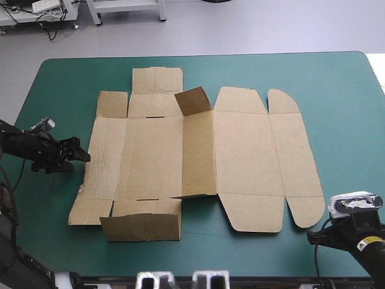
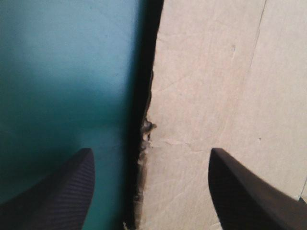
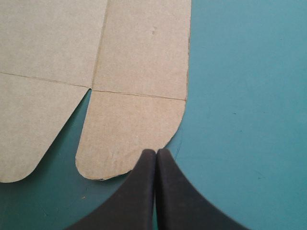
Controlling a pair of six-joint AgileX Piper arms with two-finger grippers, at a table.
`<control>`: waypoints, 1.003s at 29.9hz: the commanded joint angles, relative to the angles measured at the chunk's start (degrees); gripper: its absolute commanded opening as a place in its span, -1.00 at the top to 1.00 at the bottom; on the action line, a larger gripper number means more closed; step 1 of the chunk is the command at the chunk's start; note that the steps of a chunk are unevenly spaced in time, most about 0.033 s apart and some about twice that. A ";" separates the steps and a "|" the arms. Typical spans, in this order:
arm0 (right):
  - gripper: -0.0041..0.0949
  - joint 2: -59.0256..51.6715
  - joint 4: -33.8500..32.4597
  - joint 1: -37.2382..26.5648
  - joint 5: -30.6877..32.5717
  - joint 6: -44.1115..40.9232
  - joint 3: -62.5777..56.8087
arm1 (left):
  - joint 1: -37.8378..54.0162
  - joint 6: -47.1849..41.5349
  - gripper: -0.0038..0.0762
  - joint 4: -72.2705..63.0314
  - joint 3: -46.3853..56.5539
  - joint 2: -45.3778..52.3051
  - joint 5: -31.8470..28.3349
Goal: Fold the box
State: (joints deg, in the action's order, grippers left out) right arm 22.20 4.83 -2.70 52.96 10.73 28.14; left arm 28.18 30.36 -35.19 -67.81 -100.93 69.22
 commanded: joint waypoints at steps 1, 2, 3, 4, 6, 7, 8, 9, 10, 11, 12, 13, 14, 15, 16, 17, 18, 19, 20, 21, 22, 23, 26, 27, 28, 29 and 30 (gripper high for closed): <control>0.96 0.47 -0.10 0.04 -3.12 -0.24 1.68 | -0.16 2.02 -0.31 -3.82 -0.07 0.67 5.32; 0.96 0.47 -0.10 0.04 -3.12 -0.24 1.68 | -0.16 2.16 -0.31 -3.66 0.05 0.09 5.32; 0.96 0.47 -0.10 0.04 -3.12 -0.37 1.68 | -0.16 2.40 -0.31 -3.66 0.30 -0.14 5.32; 0.96 0.47 -0.10 0.04 -3.12 -0.49 1.68 | -0.16 3.19 -0.31 -3.66 0.43 -0.59 5.32; 0.96 0.47 -0.10 0.04 -3.12 -0.71 1.68 | -0.44 3.32 -0.31 -3.66 0.43 -1.41 5.32; 0.96 0.47 -0.10 0.04 -3.12 -0.83 1.68 | -0.70 3.32 -0.31 -3.66 0.43 -1.82 5.32; 0.96 0.47 -0.10 0.04 -3.12 -1.17 1.68 | -0.98 3.43 -0.31 -3.66 0.56 -2.25 5.32; 0.96 0.47 -0.10 0.04 -3.12 -1.31 1.68 | -1.59 3.55 -0.31 -3.89 0.82 -2.75 5.32; 0.96 0.47 -0.10 0.04 -3.12 -1.54 1.68 | -2.10 3.55 -0.31 -3.87 1.10 -3.23 5.32; 0.96 0.47 -0.10 0.04 -3.12 -1.69 1.68 | -2.95 4.05 -0.31 -4.05 1.59 -3.68 5.23; 0.96 0.47 -0.10 0.04 -3.12 -1.69 1.68 | -3.86 4.82 -0.31 -4.27 2.13 -4.21 5.23; 0.96 0.47 -0.10 0.04 -3.12 -1.69 1.68 | -4.94 5.16 -0.31 -4.39 2.79 -4.58 5.23; 0.96 0.47 -0.10 0.04 -3.12 -1.69 1.68 | -5.85 5.66 -0.31 -4.78 3.36 -5.10 5.23; 0.96 0.47 -0.10 0.04 -3.12 -1.69 1.68 | -7.20 6.96 -0.31 -4.98 4.01 -5.57 5.23; 0.96 0.47 -0.10 0.04 -3.12 -1.69 1.68 | -8.27 7.92 -0.31 -5.52 4.23 -5.92 5.23; 0.96 0.47 -0.10 0.04 -3.12 -1.69 1.68 | -9.14 8.37 -0.31 -5.63 4.31 -6.33 5.23; 0.96 0.47 -0.10 0.04 -3.12 -1.69 1.68 | -9.95 8.35 -0.30 -5.63 4.31 -6.51 5.23; 0.96 0.47 -0.10 0.04 -3.12 -1.69 1.68 | -10.83 8.35 -0.28 -5.63 4.31 -6.51 5.23; 0.96 0.47 -0.10 0.04 -3.12 -1.69 1.68 | -11.24 8.39 -0.26 -5.63 4.31 -6.51 5.23; 0.96 0.47 -0.10 0.04 -3.12 -1.69 1.68 | -11.49 8.39 -0.22 -5.63 4.19 -6.51 5.23; 0.96 0.47 -0.10 0.04 -3.12 -1.78 1.68 | -11.49 8.39 -0.16 -5.63 4.08 -6.51 5.23; 0.96 0.47 -0.10 0.04 -3.12 -1.78 1.68 | -11.49 8.00 -0.08 -5.63 4.08 -6.51 5.23; 0.96 0.47 -0.10 0.04 -3.12 -1.92 1.68 | -11.49 7.14 0.30 -5.63 3.85 -6.51 5.23; 0.96 0.47 -0.10 0.04 -3.12 -1.92 1.68 | -11.49 7.04 0.53 -5.63 3.36 -6.51 5.23; 0.96 0.47 -0.10 0.04 -3.12 -1.92 1.68 | -11.49 6.45 0.71 -5.63 2.61 -6.51 5.23; 0.96 0.47 -0.10 0.04 -3.12 -1.92 1.68 | -11.49 5.34 0.89 -5.63 1.83 -6.51 5.23; 0.96 0.47 -0.10 0.04 -3.12 -1.92 1.68 | -11.49 3.84 0.92 -5.63 0.52 -6.11 5.23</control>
State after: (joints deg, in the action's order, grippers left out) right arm 22.20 4.71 -2.70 52.96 8.76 28.14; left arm 18.28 36.89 -42.48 -65.60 -107.85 70.81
